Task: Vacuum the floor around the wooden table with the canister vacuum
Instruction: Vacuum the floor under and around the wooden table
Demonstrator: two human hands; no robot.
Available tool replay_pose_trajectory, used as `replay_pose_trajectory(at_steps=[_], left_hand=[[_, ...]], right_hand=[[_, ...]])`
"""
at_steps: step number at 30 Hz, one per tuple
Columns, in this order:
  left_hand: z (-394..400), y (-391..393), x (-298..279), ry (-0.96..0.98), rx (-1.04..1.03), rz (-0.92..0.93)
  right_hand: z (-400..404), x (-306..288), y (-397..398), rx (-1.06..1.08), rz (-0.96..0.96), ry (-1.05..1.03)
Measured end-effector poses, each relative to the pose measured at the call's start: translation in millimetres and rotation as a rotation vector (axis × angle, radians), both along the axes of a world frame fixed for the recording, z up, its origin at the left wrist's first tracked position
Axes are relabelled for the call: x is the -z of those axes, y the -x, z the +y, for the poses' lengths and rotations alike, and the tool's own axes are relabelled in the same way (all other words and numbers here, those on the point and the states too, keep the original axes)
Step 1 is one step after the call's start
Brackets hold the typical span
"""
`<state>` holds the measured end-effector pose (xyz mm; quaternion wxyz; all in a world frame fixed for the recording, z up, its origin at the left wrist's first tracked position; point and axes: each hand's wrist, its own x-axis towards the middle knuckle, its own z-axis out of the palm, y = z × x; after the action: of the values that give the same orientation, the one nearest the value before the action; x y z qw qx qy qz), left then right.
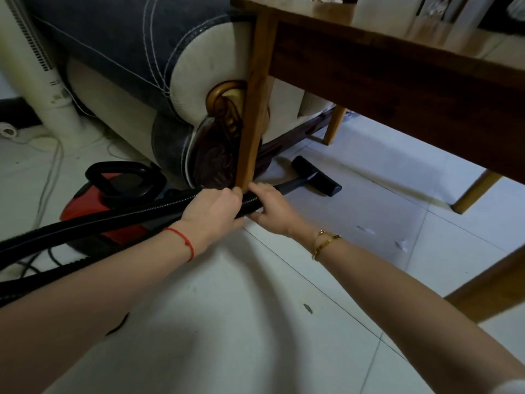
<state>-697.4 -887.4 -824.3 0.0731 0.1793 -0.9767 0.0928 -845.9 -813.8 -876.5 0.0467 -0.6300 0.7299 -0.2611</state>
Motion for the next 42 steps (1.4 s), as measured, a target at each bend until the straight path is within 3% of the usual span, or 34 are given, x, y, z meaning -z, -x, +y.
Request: replay_pose_trajectory(at_steps=[10,18,42], left_hand=[[1.5,-47.7,-12.7,0.023,0.040,0.019],[-12.6,-38.4,-0.4,0.028,0.101,0.038],[16.7,201.6,49.5,0.008,0.171,-0.039]], right_hand=[[7.0,-17.9,-37.0,-0.094,0.104,0.067],[1.8,-12.2,-27.2,-0.088,0.099,0.053],[56.3,28.0,177.4,0.250,0.063,-0.123]])
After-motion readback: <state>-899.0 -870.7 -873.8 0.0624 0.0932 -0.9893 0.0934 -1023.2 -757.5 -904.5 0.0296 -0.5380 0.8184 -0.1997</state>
